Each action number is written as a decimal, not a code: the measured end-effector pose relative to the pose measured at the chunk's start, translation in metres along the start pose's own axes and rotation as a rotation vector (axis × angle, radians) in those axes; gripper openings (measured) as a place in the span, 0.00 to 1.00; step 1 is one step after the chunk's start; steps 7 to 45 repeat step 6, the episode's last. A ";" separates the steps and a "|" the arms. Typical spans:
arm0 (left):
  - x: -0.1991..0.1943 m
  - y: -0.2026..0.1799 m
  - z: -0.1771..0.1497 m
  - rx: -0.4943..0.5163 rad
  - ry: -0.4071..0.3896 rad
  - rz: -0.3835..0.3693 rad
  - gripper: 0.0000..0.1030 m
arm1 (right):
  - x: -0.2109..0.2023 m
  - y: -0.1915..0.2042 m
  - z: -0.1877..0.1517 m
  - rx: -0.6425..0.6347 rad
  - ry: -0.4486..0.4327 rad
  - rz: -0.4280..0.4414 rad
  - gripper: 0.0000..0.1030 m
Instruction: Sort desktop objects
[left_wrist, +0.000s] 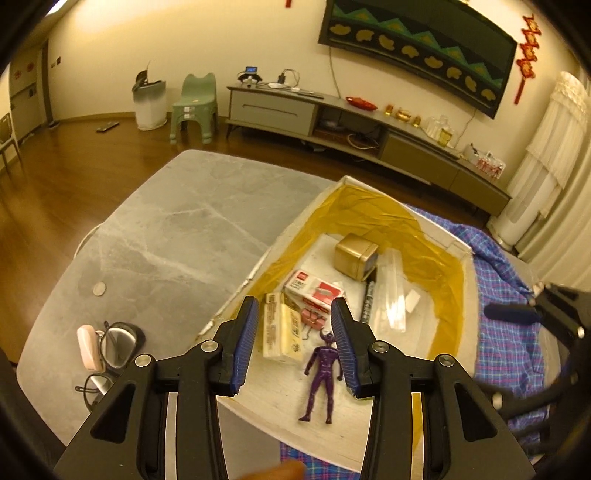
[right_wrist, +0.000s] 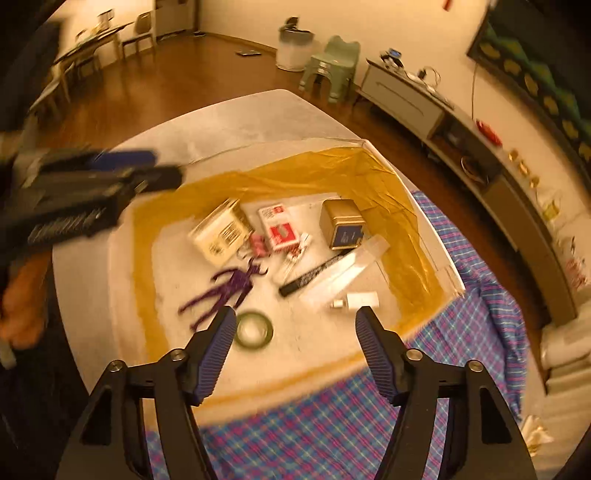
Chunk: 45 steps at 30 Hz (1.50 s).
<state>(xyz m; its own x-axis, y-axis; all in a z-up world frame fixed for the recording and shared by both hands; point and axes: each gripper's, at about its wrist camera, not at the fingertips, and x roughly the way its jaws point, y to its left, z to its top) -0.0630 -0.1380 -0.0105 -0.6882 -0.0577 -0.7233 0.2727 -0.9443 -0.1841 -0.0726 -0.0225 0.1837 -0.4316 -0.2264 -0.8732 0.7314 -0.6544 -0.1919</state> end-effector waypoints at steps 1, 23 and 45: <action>-0.001 -0.001 -0.001 0.002 -0.003 -0.009 0.51 | -0.005 0.005 -0.007 -0.019 -0.001 0.002 0.68; -0.013 -0.011 -0.006 0.029 -0.061 -0.037 0.54 | -0.015 0.021 -0.030 -0.042 0.013 0.028 0.68; -0.013 -0.011 -0.006 0.029 -0.061 -0.037 0.54 | -0.015 0.021 -0.030 -0.042 0.013 0.028 0.68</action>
